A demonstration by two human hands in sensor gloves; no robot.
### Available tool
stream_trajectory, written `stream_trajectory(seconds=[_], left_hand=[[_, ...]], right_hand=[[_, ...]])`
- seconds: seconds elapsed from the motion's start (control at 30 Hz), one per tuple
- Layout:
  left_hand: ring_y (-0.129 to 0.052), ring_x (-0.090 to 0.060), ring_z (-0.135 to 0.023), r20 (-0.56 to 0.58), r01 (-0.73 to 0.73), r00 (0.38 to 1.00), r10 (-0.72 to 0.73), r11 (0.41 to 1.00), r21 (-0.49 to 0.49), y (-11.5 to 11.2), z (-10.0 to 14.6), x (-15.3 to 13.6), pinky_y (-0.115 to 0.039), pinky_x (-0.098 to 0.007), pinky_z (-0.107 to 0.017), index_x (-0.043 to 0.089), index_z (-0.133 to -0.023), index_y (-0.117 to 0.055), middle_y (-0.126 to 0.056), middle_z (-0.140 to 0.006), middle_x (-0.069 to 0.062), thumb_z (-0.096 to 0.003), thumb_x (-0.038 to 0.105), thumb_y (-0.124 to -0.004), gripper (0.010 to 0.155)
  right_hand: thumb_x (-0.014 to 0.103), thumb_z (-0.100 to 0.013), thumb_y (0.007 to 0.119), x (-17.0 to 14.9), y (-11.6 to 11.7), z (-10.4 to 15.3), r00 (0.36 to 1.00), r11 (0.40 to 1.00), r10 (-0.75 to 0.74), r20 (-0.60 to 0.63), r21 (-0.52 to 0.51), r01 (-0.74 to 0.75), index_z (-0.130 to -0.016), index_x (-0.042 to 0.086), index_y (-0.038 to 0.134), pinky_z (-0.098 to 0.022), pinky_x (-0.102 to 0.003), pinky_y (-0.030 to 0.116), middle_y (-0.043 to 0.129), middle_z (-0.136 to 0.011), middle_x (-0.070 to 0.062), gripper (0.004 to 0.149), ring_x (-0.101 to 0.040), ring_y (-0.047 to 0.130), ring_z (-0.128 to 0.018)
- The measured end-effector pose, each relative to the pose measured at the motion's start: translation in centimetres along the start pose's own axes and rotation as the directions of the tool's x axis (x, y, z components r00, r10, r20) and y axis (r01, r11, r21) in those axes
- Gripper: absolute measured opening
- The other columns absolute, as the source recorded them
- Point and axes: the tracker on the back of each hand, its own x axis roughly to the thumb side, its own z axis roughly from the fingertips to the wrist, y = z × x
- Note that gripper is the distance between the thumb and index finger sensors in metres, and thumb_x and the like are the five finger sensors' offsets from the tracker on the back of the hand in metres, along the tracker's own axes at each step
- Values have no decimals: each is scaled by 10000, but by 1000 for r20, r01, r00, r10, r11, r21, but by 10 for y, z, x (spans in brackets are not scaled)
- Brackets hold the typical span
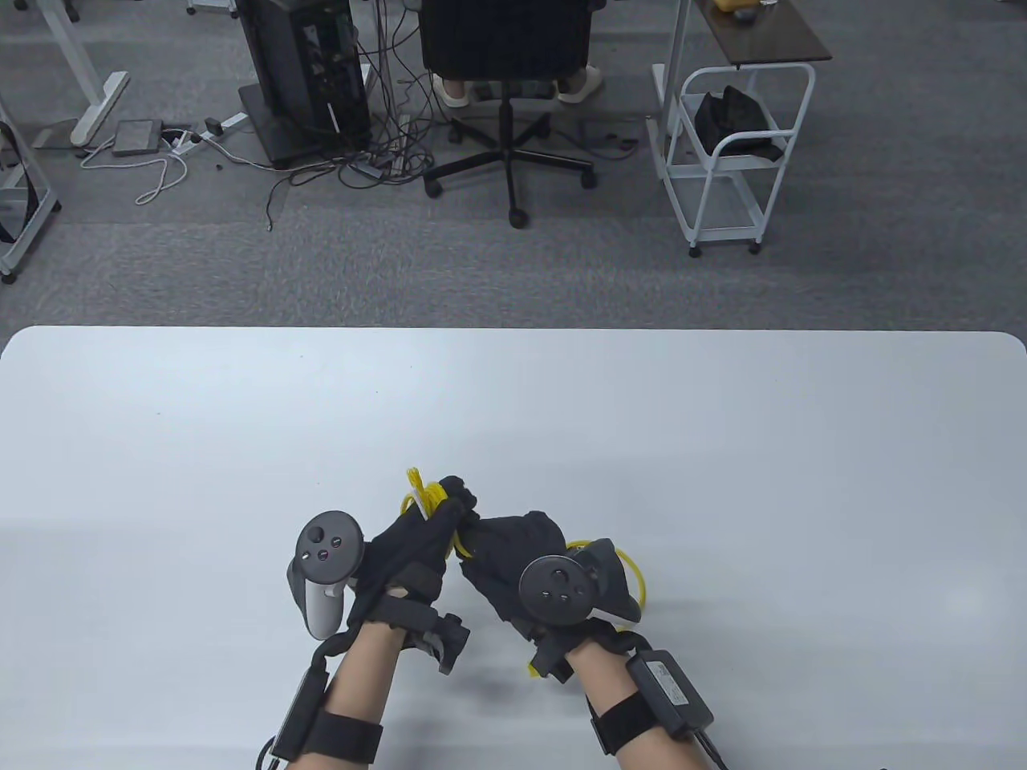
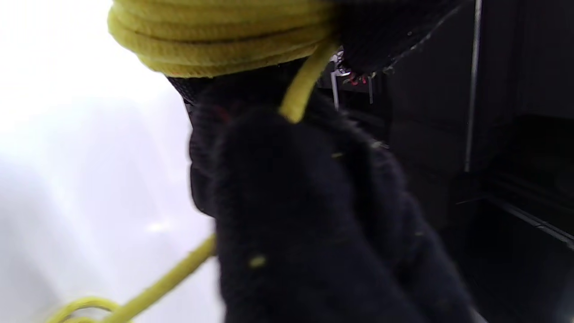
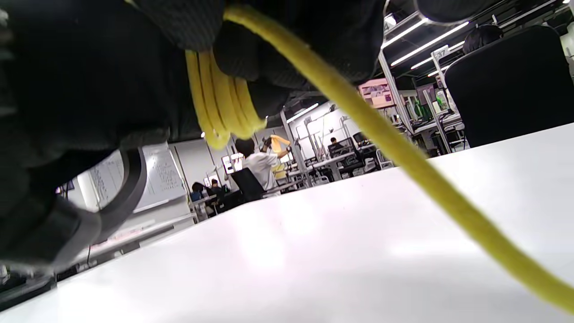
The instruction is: Coil the rope
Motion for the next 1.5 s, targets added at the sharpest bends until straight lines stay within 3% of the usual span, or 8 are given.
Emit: stream_trajectory(seconds=[0.23,0.47,0.73,1.23,1.5], left_hand=[[-942,-251,-895,85,-105,991,104,994,11,3,1,2,-768,-332,-689,214,-1073,-656,-810,-1074,-109,-620,473,-616,524],[-902,-260,-944,107,-358,923,369,928,-104,-2,-2,-2,-739,-336,-724,225,-1087,-638,-767,-1111,-105,-621,466,-603,525],[-1032,-257,-777,97,-415,890,445,880,-231,-11,-4,0,-835,-330,-607,186,-1028,-757,-917,-980,-134,-613,479,-614,527],[-1099,-263,-610,32,-274,949,314,869,-411,-25,-8,0,-872,-338,-498,159,-938,-873,-1032,-825,-152,-615,492,-619,529],[-1089,-295,-627,-69,-118,993,96,803,-585,-34,-10,-5,-859,-360,-513,145,-942,-878,-1024,-839,-179,-626,497,-600,549]], right_hand=[[387,-586,693,-1,7,-1,999,997,38,0,70,-38,-935,169,723,-658,-724,524,768,-983,-145,413,-432,800,-842],[387,-589,689,-2,11,-2,998,991,69,-10,118,-67,-938,171,722,-658,-726,522,767,-986,-147,412,-433,798,-846],[388,-589,687,-13,6,-1,991,986,113,-67,130,-103,-948,176,714,-658,-731,516,760,-996,-149,418,-442,786,-858],[390,-584,708,-36,-18,5,976,995,101,-192,19,-100,-941,179,722,-657,-735,512,766,-991,-145,415,-440,785,-859],[387,-578,725,-42,-30,10,964,990,101,-247,-69,-122,-929,183,730,-656,-732,515,781,-976,-138,405,-435,793,-852]])
